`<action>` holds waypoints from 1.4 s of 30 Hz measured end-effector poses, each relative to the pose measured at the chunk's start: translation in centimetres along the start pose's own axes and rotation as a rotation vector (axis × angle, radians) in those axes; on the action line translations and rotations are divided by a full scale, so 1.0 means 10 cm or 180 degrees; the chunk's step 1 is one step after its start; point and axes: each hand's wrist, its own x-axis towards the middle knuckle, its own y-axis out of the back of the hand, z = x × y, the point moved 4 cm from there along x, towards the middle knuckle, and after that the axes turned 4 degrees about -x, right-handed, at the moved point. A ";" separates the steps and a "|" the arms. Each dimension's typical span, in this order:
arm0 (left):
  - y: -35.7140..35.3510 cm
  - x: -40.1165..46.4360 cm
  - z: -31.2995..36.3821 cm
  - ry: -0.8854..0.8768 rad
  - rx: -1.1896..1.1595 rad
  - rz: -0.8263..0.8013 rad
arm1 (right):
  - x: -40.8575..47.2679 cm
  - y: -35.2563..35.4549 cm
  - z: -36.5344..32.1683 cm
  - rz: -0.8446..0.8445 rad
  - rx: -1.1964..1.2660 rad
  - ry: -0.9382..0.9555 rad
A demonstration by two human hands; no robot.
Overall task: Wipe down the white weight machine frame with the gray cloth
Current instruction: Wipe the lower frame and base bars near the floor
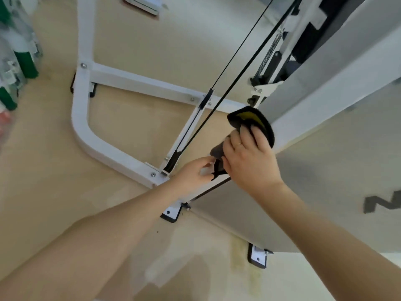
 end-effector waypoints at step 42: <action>0.73 0.42 -2.56 0.1011 0.2909 -0.0153 | 0.37 -1.35 -3.18 -0.2102 0.0565 0.1974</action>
